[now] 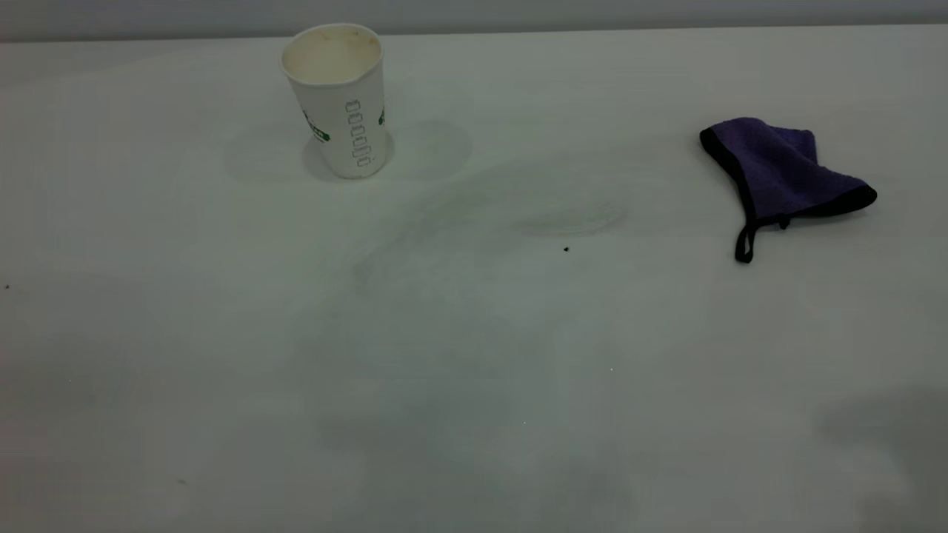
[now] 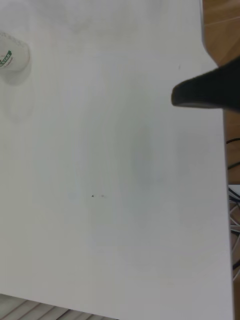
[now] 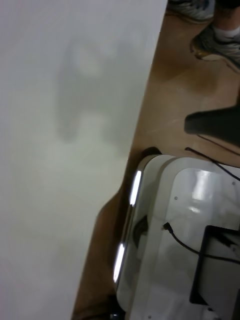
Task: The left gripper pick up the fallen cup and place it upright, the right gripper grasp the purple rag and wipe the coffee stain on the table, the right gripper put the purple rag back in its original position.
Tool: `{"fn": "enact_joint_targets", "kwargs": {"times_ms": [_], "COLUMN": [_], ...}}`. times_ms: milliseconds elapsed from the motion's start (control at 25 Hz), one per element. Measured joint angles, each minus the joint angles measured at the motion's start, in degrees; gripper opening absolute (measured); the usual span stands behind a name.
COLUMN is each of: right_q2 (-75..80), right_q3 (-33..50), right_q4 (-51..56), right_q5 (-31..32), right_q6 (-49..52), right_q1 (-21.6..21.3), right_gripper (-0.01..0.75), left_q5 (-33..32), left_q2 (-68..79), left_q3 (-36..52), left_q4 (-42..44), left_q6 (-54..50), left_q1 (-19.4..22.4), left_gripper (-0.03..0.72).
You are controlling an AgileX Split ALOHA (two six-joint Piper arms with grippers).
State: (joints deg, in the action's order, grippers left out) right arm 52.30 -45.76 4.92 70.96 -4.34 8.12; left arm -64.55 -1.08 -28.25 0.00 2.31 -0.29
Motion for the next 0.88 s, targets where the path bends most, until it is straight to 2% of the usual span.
{"fn": "enact_joint_targets", "kwargs": {"times_ms": [280, 680, 880], "right_q2": [-19.1, -38.9, -44.0], "right_q3": [6.9, 13.7, 17.7], "right_q4": [0.0, -0.5, -0.9], "right_q5": [-0.2, -3.3, -6.5], "right_q6": [-0.1, -0.3, -1.8], "right_q1": [-0.7, -8.9, -10.5], "right_gripper": [0.669, 0.625, 0.610], "left_q5": [0.0, 0.0, 0.0], "left_q2": [0.0, 0.0, 0.0], "left_q3": [0.0, 0.0, 0.0], "left_q4": [0.0, 0.0, 0.0], "left_q6": [0.0, 0.0, 0.0], "left_q1": [0.0, 0.0, 0.0], "left_gripper": [0.495, 0.495, 0.495]}}
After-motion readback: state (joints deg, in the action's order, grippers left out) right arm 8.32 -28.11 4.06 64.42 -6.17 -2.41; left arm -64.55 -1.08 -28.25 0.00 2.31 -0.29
